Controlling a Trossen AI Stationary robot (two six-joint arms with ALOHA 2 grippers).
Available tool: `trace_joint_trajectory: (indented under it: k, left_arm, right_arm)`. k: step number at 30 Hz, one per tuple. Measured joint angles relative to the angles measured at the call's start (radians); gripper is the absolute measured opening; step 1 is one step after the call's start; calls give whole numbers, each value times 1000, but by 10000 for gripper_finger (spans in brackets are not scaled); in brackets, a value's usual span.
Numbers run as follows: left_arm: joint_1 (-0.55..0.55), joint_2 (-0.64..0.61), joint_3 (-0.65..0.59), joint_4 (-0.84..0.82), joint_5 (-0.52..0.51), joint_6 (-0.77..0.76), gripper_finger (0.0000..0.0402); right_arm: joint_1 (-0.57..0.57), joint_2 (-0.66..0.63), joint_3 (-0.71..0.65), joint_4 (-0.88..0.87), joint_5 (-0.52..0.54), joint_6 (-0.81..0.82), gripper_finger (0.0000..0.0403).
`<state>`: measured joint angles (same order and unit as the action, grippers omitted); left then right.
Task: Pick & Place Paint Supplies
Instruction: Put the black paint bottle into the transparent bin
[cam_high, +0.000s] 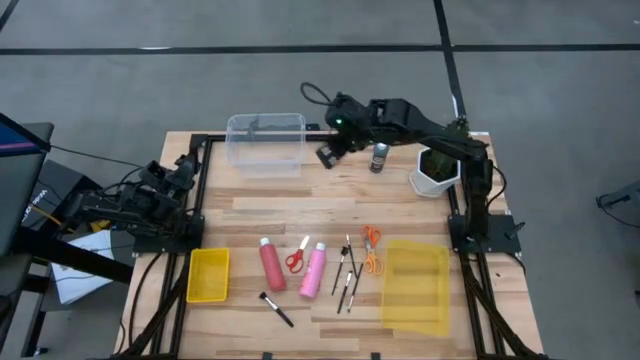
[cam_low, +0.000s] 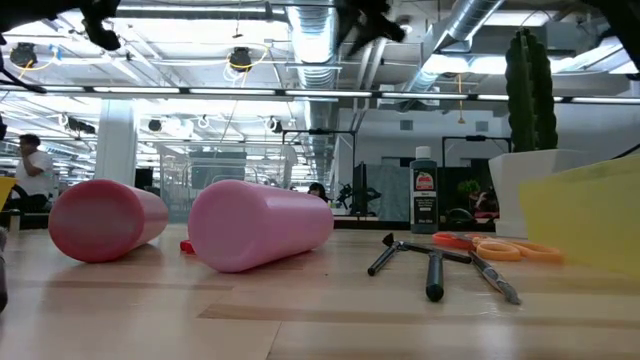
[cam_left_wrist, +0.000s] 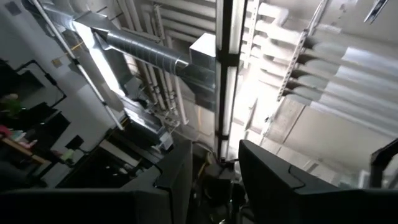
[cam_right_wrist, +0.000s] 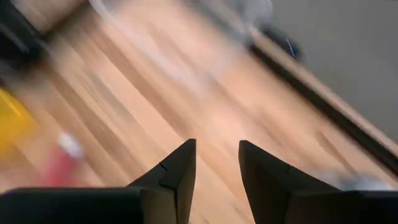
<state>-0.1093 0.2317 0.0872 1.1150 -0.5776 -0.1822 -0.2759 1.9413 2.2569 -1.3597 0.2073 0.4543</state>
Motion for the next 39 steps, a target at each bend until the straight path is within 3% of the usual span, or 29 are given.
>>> trace_joint_trajectory:
  k: [10,24,39]
  left_arm:
    - [0,99,2,4,-47,-24,170]
    - [0,253,72,4,-78,-32,205]
    - [0,280,92,9,-86,-32,205]
  right_arm:
    - [-171,60,-1,-136,-53,-157,123]
    - [-310,76,-4,-210,-44,-281,226]
    - [-329,68,-262,-162,-42,-319,228]
